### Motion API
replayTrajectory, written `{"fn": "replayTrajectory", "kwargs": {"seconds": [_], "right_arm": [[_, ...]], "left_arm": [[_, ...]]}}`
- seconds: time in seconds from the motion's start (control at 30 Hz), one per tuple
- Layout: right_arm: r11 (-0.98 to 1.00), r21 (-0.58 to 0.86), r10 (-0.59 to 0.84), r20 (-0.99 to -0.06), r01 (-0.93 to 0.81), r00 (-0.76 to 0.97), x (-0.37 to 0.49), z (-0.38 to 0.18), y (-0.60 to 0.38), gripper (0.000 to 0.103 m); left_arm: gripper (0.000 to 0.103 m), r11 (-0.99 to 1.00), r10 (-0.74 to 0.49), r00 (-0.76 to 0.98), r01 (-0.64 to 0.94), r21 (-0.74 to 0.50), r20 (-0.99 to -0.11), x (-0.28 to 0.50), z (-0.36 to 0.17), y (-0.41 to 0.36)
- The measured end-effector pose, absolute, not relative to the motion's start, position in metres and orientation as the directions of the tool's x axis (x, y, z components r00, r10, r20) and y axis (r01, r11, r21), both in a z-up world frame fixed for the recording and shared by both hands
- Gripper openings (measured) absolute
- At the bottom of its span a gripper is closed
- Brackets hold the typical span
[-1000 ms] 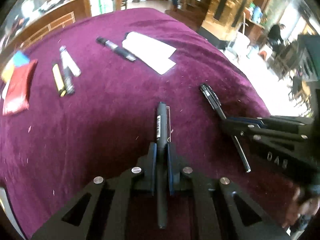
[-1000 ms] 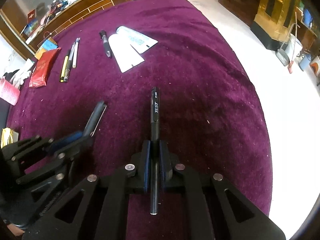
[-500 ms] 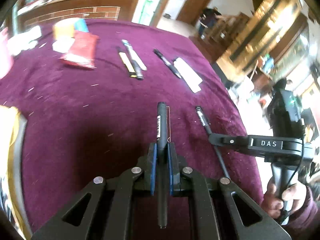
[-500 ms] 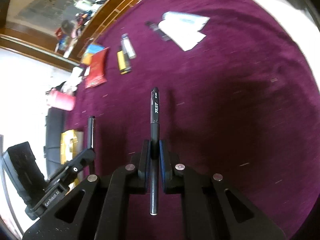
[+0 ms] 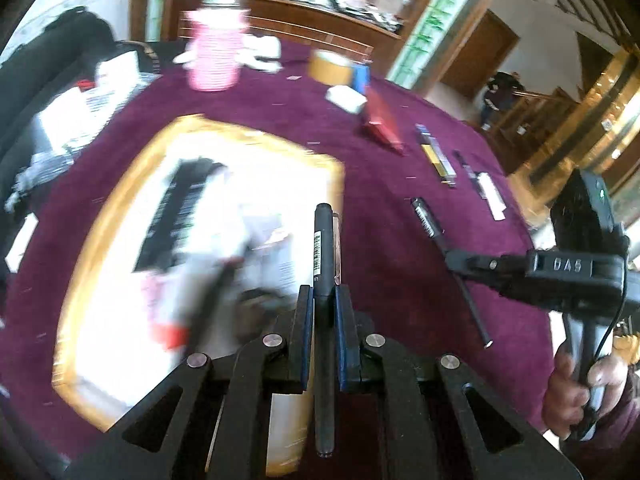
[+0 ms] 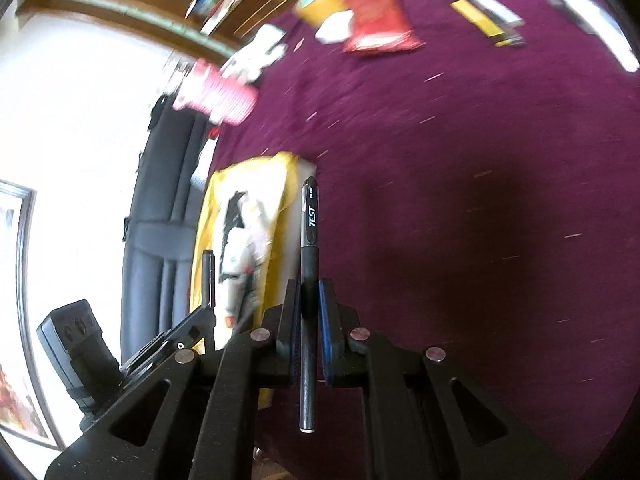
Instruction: Organize objects
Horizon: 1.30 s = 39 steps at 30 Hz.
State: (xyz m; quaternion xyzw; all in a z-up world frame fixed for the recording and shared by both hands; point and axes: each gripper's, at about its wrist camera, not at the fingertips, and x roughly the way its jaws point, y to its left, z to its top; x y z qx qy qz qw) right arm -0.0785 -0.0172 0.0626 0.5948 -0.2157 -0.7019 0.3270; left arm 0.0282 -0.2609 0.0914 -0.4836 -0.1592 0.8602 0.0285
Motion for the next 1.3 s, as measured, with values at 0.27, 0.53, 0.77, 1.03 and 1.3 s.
{"fn": "replayTrajectory", "kwargs": {"seconds": [0.27,0.53,0.77,1.03,1.3], "right_arm": [[-0.696,0.669,-0.690,-0.724,0.262,0.018,-0.063,0.049,-0.126,0.007],[-0.757,0.605,-0.616,-0.787,0.247,0.040,-0.051,0.026,-0.182,0.007],[-0.793,0.562,-0.572,-0.820,0.234,0.030,-0.053,0.016,-0.195,0.009],[-0.815,0.528,-0.537,-0.843,0.238,0.029,-0.048,0.016,-0.199,0.010],[-0.832,0.490,-0.517,-0.855,0.262,-0.044,-0.040,0.041,-0.190,0.036]], "left_arm": [[0.007,-0.949,0.145,-0.486,0.179,-0.260,-0.862,0.040,0.058,-0.324],[0.008,-0.956,0.173,-0.449,0.139,-0.260,-0.877,0.029,0.033,-0.339],[0.008,-0.940,0.206,-0.470,0.149,-0.307,-0.858,0.029,0.035,-0.354],[0.041,-0.920,0.226,-0.499,0.174,-0.352,-0.837,0.037,0.050,-0.367],[0.051,-0.949,0.103,-0.567,0.191,-0.252,-0.817,0.045,0.079,-0.358]]}}
